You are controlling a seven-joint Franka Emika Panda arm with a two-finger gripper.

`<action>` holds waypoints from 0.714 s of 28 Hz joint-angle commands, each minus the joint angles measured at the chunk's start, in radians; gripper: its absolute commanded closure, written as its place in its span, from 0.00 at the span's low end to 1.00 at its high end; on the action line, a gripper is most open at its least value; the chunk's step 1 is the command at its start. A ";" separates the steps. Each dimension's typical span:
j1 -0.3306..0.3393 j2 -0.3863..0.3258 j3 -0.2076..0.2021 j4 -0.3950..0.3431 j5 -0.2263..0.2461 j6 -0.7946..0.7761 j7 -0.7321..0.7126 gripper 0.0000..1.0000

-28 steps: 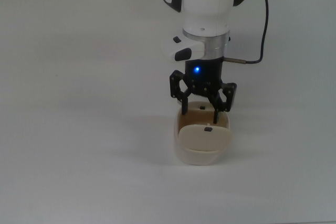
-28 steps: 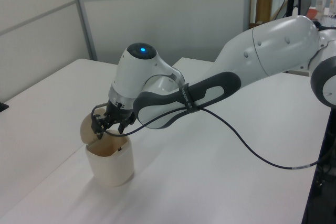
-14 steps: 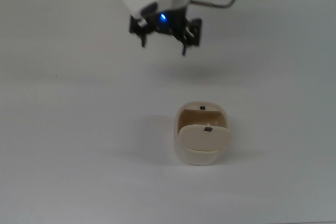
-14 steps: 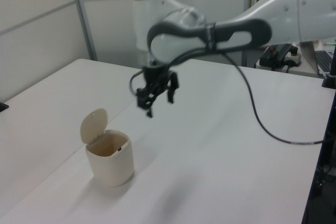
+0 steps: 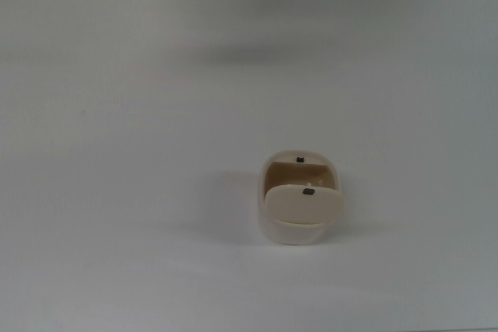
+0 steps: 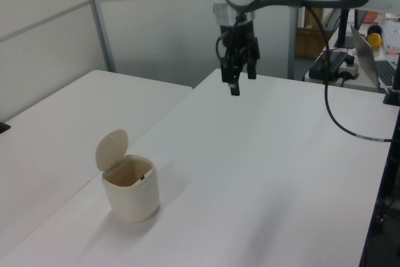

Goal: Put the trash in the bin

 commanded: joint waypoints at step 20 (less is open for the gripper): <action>-0.017 -0.004 -0.096 -0.049 -0.005 0.055 -0.118 0.00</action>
